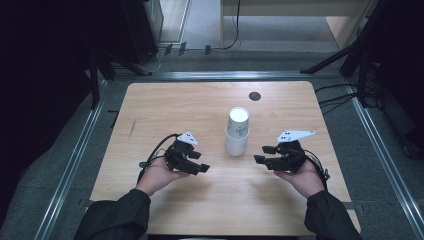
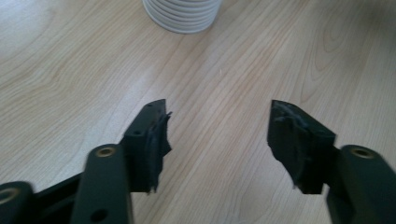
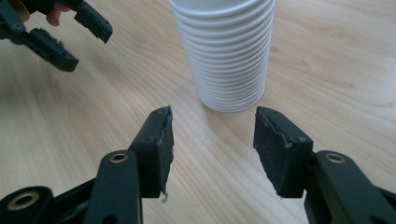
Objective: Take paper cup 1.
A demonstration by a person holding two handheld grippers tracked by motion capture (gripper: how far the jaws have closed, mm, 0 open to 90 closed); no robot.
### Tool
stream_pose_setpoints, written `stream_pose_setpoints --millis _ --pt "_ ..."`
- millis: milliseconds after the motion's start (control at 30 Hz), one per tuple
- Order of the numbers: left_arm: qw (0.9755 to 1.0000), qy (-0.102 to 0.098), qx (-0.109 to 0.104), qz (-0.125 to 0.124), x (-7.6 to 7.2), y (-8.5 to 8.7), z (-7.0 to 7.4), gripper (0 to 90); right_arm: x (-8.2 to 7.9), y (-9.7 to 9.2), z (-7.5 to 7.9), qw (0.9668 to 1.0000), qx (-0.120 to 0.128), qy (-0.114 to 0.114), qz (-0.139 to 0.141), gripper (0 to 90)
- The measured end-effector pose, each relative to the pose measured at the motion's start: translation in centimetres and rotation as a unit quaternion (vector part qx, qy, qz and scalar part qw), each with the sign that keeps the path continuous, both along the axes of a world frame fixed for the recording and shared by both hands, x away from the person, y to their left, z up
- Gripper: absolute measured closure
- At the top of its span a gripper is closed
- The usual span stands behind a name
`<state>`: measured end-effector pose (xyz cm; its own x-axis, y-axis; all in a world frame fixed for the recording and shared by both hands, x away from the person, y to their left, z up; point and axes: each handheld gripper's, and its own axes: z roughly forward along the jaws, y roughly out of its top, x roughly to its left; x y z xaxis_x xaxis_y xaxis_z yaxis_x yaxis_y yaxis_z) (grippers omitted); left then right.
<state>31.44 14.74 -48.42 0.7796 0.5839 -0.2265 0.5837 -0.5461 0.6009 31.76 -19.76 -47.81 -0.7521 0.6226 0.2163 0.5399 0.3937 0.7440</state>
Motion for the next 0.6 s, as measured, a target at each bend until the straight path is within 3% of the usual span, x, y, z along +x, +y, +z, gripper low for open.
stream_pose_setpoints --millis 133,167,267,333,400,433,467,500,533,600 --pt "0.9999 0.005 -0.016 0.001 -0.1 0.4 -0.1 50.6 -0.2 0.1 -0.1 0.9999 -0.011 -0.007 0.008 49.7" --pt "0.9998 0.002 -0.019 0.005 -0.2 0.5 -0.2 52.4 -0.4 0.0 0.0 0.9996 -0.012 -0.019 0.016 52.7" --pt "0.9993 0.003 -0.035 0.016 -0.3 0.9 -0.3 54.0 -0.4 -0.1 0.1 0.9999 -0.005 -0.010 0.010 53.5" --pt "0.9986 -0.018 -0.045 0.021 -0.5 1.2 -0.2 53.0 -0.5 -0.2 0.2 0.9998 -0.002 -0.013 0.012 54.4" --pt "0.9989 -0.017 -0.040 0.019 -0.4 1.2 0.0 52.2 -0.5 -0.2 0.2 0.9998 -0.003 -0.013 0.014 54.4" --pt "0.9993 -0.016 -0.029 0.020 -0.4 1.2 0.2 45.1 -0.3 -0.1 0.2 0.9997 -0.013 -0.002 0.018 53.1" --pt "0.9996 -0.008 -0.016 0.023 -0.3 1.0 0.3 45.1 -0.3 -0.1 0.2 0.9997 -0.013 -0.002 0.018 53.1" --pt "0.9997 -0.003 -0.011 0.024 -0.2 0.9 0.4 36.0 -0.3 -0.1 0.3 0.9997 -0.017 0.002 0.019 51.4" --pt "0.9997 -0.004 -0.012 0.021 -0.2 1.0 0.4 30.8 -0.3 -0.1 0.3 0.9996 -0.017 0.001 0.022 49.5" --pt "0.9998 -0.003 -0.016 0.015 -0.2 1.0 0.4 30.1 -0.3 0.0 0.3 0.9995 -0.017 -0.001 0.026 48.3"
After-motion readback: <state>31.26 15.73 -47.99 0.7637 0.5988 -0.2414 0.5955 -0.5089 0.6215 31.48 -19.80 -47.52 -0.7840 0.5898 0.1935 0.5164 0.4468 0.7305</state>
